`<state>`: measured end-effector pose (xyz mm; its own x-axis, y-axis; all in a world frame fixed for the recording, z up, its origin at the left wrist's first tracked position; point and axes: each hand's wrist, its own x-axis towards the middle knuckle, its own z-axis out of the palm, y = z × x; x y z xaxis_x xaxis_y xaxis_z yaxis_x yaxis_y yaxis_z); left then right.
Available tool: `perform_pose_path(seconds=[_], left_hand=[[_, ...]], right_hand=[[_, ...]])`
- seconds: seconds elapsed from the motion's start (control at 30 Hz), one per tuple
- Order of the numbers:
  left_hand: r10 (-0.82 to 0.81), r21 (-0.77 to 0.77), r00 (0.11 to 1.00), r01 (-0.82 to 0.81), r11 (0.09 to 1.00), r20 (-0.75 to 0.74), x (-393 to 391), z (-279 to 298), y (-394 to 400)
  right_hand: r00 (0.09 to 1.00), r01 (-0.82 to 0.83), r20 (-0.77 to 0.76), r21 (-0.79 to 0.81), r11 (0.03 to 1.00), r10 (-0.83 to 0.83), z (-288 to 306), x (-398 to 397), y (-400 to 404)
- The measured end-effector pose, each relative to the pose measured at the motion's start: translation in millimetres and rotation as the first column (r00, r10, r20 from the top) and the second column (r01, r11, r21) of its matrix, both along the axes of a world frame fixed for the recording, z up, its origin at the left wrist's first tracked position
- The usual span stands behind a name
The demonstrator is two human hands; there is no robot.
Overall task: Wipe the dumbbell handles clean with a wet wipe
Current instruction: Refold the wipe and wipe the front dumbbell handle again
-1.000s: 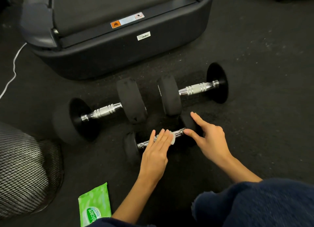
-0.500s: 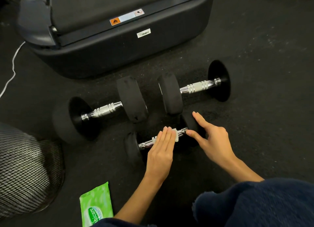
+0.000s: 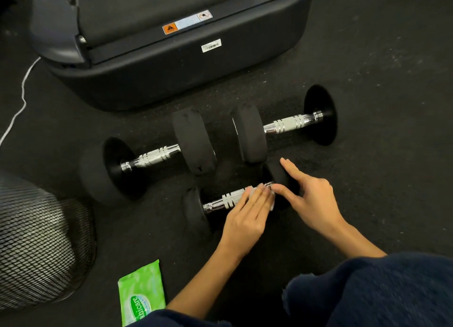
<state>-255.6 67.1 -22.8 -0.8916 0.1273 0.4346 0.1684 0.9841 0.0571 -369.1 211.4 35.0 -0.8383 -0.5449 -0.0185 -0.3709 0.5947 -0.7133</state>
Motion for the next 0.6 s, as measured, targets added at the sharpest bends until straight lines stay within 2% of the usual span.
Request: perform_pose_path(seconds=[0.13,0.3,0.4,0.53,0.6], left_hand=[[0.143,0.029,0.989,-0.142,0.989,-0.023,-14,5,-11],[0.033,0.018,0.999,-0.033,0.999,-0.006,1,-2,0],[0.068,-0.008,0.998,-0.068,0.998,-0.012,-9,3,-10],[0.152,0.138,0.987,-0.157,0.978,0.049,-22,9,-9],[0.154,0.163,0.986,-0.161,0.973,0.055,-22,8,-4]], right_hand=[[1.000,0.007,0.001,0.019,1.000,-0.007,0,-2,-2],[1.000,-0.007,0.013,0.009,1.000,0.007,2,0,-1],[1.000,0.007,0.010,0.008,1.000,-0.008,0,-2,-3],[0.999,0.017,0.030,0.011,1.000,-0.017,1,-3,-3],[0.999,0.020,0.030,0.017,1.000,-0.020,0,-3,-3]])
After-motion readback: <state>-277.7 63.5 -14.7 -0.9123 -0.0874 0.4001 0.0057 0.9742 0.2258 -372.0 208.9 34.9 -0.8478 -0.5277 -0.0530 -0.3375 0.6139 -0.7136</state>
